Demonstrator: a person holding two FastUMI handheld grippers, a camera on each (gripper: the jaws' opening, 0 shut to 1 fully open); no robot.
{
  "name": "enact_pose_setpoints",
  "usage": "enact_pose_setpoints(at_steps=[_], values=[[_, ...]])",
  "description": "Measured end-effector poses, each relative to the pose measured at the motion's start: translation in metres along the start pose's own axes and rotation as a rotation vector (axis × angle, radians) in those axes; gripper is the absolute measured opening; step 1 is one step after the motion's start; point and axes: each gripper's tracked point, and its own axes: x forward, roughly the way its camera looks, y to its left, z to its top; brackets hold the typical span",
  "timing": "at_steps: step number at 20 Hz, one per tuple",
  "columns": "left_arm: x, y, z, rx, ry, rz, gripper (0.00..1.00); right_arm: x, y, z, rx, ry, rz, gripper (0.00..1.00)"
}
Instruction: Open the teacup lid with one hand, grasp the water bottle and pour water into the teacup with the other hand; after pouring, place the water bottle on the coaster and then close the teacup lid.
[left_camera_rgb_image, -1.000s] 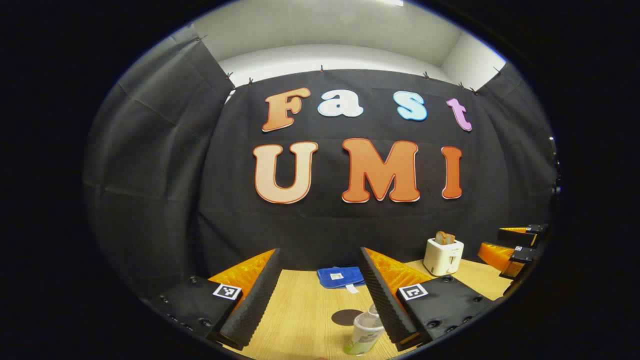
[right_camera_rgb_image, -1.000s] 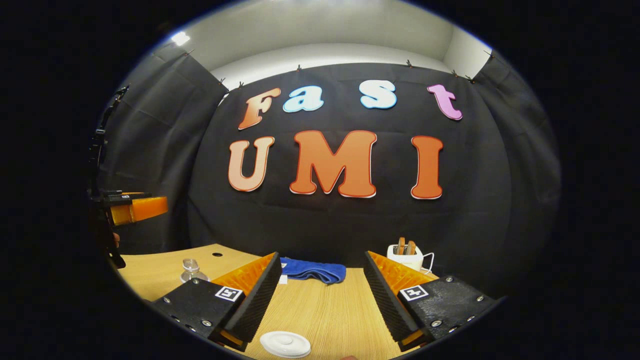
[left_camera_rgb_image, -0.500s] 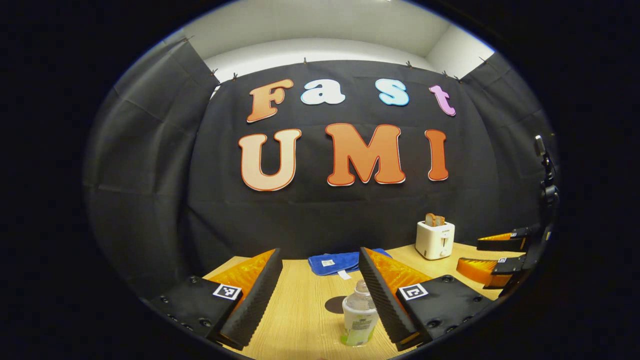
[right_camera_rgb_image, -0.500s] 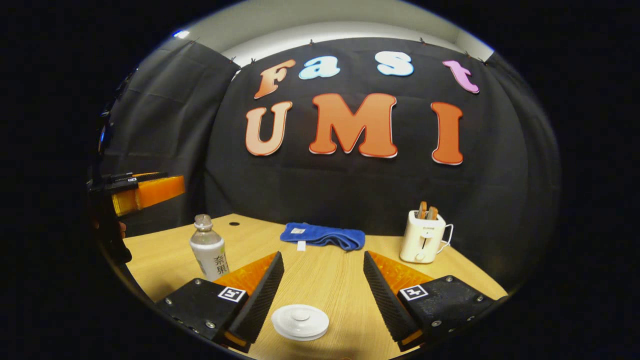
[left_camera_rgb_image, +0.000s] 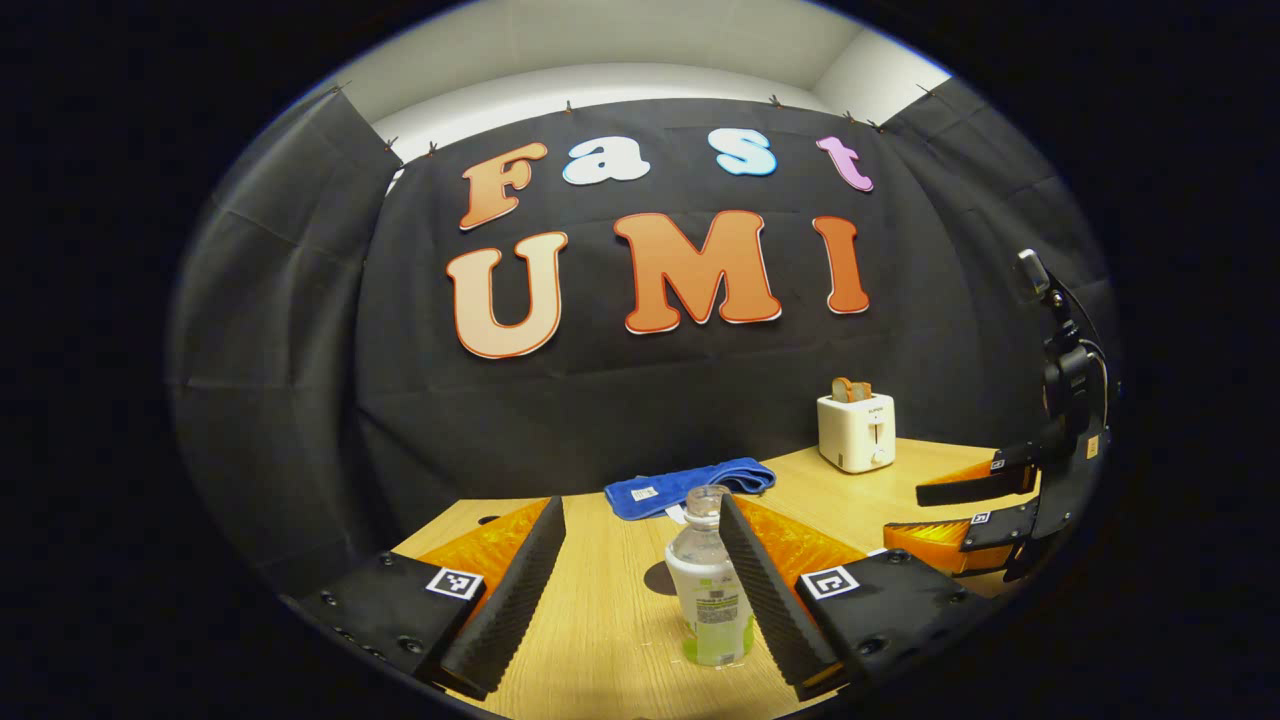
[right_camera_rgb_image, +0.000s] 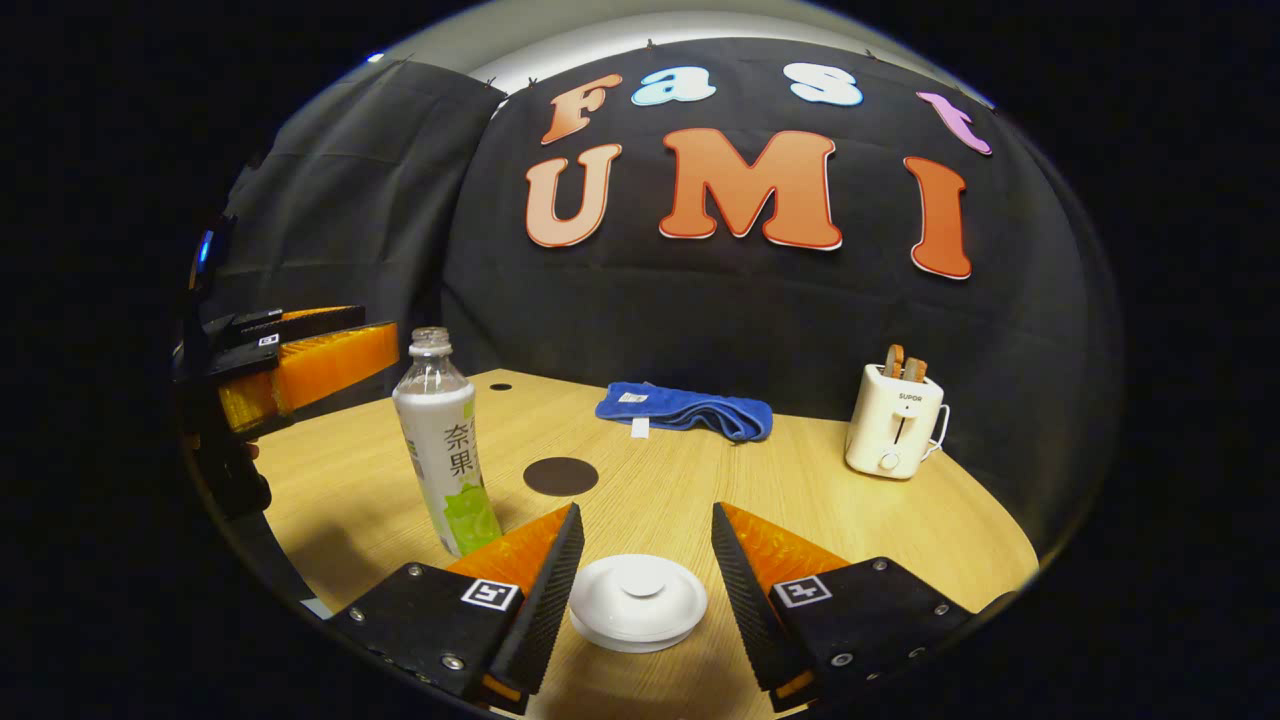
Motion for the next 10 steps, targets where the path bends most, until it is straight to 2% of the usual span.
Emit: enact_pose_setpoints(at_steps=[1,2,3,8,10], values=[[0.001,-0.004,-0.007,-0.001,0.019,-0.015,0.98,0.002,0.000,-0.007,-0.006,0.019,-0.001,0.77],[0.000,-0.005,-0.013,-0.002,0.032,-0.020,0.98,0.006,-0.001,-0.011,-0.004,0.032,-0.004,0.68],[0.000,-0.006,-0.015,-0.003,0.039,-0.019,1.00,0.008,-0.001,-0.016,0.003,0.043,-0.004,0.69],[0.001,-0.012,-0.027,-0.002,0.056,-0.024,1.00,0.013,-0.002,-0.032,0.022,0.092,0.000,0.50],[0.000,-0.015,-0.034,-0.005,0.069,-0.029,1.00,0.013,-0.001,-0.038,0.007,0.113,0.003,0.48]])
